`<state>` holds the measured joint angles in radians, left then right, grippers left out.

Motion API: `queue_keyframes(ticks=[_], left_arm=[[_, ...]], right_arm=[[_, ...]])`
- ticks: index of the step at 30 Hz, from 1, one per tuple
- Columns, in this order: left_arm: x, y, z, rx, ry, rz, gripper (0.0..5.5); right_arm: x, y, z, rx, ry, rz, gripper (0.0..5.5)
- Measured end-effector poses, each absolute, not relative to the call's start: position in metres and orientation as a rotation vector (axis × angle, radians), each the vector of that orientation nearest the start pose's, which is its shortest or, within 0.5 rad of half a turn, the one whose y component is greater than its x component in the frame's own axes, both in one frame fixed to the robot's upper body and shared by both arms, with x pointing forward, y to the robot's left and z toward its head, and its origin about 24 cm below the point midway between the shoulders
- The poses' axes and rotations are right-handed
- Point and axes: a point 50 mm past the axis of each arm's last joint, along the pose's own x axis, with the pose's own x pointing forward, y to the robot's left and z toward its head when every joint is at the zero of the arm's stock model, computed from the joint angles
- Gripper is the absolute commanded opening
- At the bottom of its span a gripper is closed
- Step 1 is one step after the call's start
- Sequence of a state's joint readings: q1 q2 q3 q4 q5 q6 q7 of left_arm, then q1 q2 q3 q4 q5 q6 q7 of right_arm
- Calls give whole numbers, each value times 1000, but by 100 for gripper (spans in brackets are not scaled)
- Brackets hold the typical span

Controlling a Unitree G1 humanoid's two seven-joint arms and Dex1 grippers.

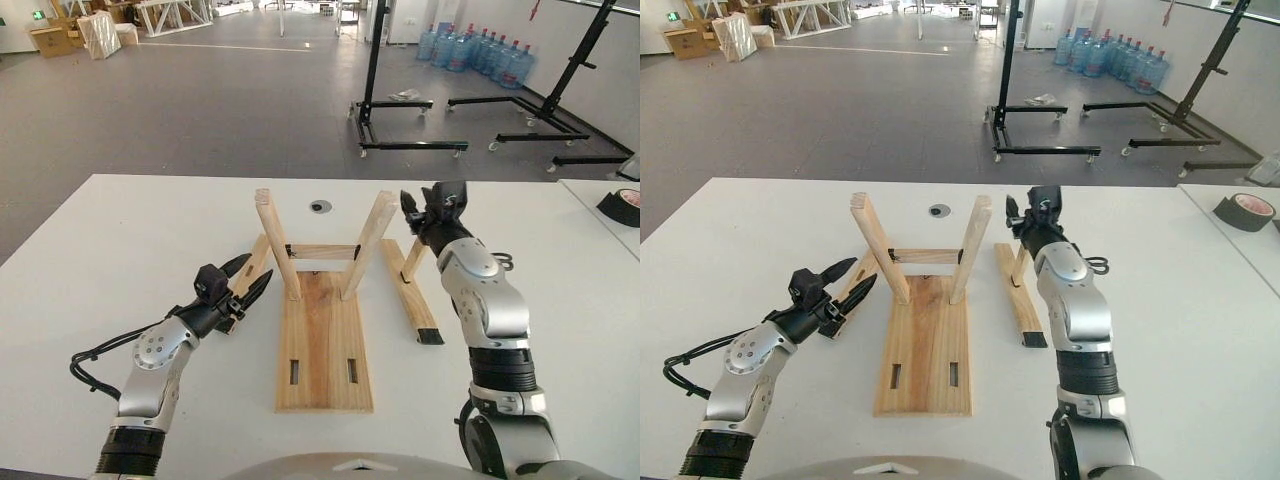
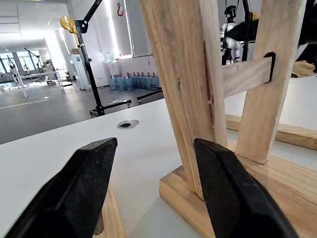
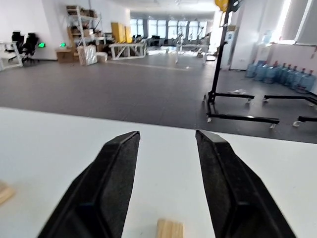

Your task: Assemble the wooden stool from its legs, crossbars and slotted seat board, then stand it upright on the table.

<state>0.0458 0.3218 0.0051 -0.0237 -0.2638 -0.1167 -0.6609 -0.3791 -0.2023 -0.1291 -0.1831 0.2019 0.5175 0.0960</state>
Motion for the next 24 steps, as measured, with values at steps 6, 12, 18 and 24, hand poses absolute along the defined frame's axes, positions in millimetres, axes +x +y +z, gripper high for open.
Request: queue_keyframes(ticks=[6,12,18,24], left_arm=[[225,176,60,4,-116,-619,282],[207,177,62,-55,-127,-564,282],[208,177,63,-64,-137,-511,311],[209,176,62,-82,-127,-479,366]], right_arm=[[281,-222,199,3,-282,1,227],[218,-237,81,86,169,-15,321],[202,-198,56,155,333,108,400],[210,-197,52,60,434,90,400]])
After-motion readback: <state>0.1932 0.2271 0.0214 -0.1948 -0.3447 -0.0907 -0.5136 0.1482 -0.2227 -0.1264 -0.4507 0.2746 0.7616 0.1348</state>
